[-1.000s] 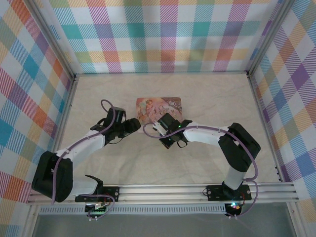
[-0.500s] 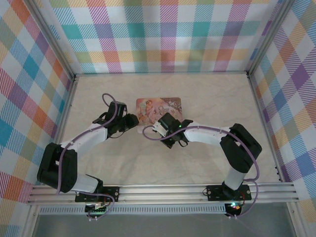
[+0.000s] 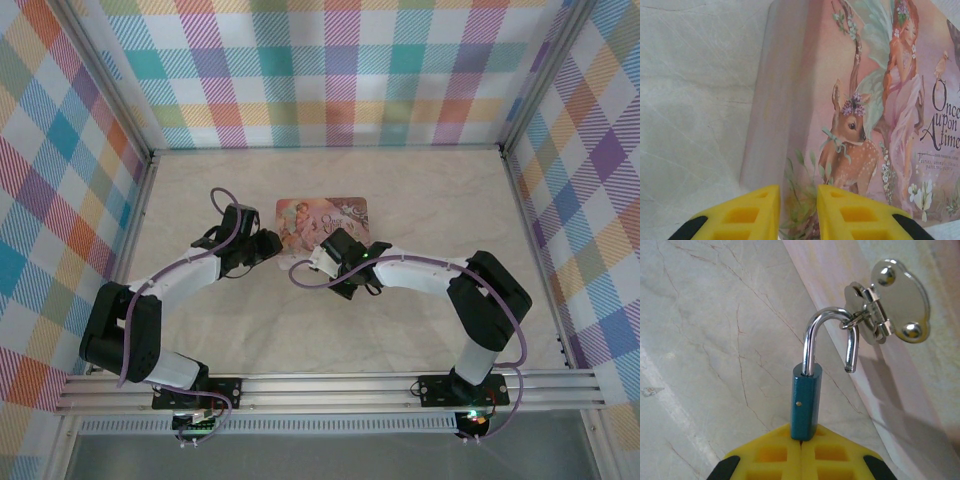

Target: Unlock the padlock with the key

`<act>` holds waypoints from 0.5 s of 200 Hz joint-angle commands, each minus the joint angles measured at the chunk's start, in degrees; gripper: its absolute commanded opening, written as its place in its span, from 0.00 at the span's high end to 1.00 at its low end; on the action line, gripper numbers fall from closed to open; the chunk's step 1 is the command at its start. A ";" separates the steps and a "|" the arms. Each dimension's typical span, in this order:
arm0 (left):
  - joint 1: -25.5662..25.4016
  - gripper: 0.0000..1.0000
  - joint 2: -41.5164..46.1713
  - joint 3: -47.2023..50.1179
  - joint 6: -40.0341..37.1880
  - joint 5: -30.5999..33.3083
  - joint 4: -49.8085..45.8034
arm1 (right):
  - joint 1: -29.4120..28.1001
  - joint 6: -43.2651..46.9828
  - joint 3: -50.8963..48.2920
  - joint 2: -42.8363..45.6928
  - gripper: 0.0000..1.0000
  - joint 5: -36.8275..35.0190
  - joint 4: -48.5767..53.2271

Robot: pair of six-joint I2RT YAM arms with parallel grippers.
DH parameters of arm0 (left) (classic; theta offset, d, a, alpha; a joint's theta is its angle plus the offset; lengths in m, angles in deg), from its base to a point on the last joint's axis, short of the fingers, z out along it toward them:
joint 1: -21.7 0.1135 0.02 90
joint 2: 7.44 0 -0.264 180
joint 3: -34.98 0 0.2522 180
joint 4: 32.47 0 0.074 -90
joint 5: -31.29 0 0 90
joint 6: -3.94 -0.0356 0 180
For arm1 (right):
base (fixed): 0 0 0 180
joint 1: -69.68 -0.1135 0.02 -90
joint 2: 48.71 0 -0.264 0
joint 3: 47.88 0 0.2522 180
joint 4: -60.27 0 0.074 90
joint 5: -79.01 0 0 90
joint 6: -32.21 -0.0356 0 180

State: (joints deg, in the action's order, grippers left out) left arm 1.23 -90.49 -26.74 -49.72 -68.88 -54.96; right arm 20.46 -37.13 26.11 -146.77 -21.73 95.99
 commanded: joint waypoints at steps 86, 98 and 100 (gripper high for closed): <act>0.69 0.79 -3.76 -3.22 -1.41 -0.15 -0.77 | -0.01 5.60 1.47 2.23 1.00 0.12 1.47; 0.69 0.83 -4.12 -3.50 -1.57 -0.45 -0.59 | -0.01 6.75 1.57 2.33 1.00 -0.07 1.29; 0.69 0.83 -4.14 -3.49 -1.59 -0.41 -0.65 | -0.01 6.89 1.56 2.39 1.00 -0.07 1.26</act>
State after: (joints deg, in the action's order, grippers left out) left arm 1.28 -92.78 -28.99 -50.27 -69.15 -55.01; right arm 20.53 -33.83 26.11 -146.47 -22.19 96.03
